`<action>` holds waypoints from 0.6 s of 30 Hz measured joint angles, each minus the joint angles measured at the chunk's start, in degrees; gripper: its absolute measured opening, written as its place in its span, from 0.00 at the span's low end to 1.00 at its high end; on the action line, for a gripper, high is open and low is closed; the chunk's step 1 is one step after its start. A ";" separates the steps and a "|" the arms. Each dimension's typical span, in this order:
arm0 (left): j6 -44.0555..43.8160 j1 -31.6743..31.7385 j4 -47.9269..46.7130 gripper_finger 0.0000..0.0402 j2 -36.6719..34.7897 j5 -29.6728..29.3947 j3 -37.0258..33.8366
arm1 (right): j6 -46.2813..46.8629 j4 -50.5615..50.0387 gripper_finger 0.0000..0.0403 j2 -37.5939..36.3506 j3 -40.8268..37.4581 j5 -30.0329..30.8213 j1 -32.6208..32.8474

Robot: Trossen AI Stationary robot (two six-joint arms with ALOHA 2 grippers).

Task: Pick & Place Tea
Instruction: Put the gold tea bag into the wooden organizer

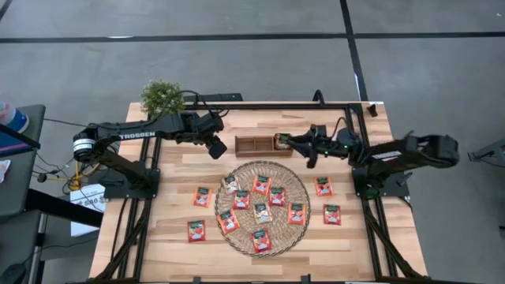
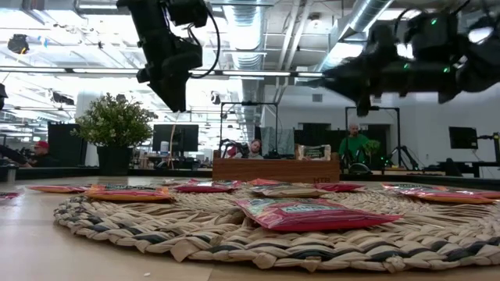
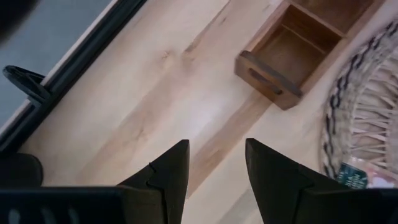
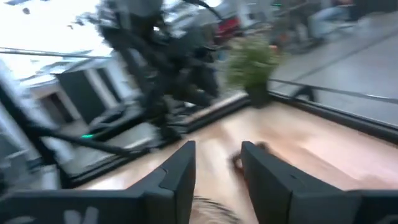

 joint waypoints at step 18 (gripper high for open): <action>-13.86 -13.83 2.25 0.37 0.00 2.81 0.00 | -2.04 -36.55 0.22 -16.17 9.76 -1.78 17.96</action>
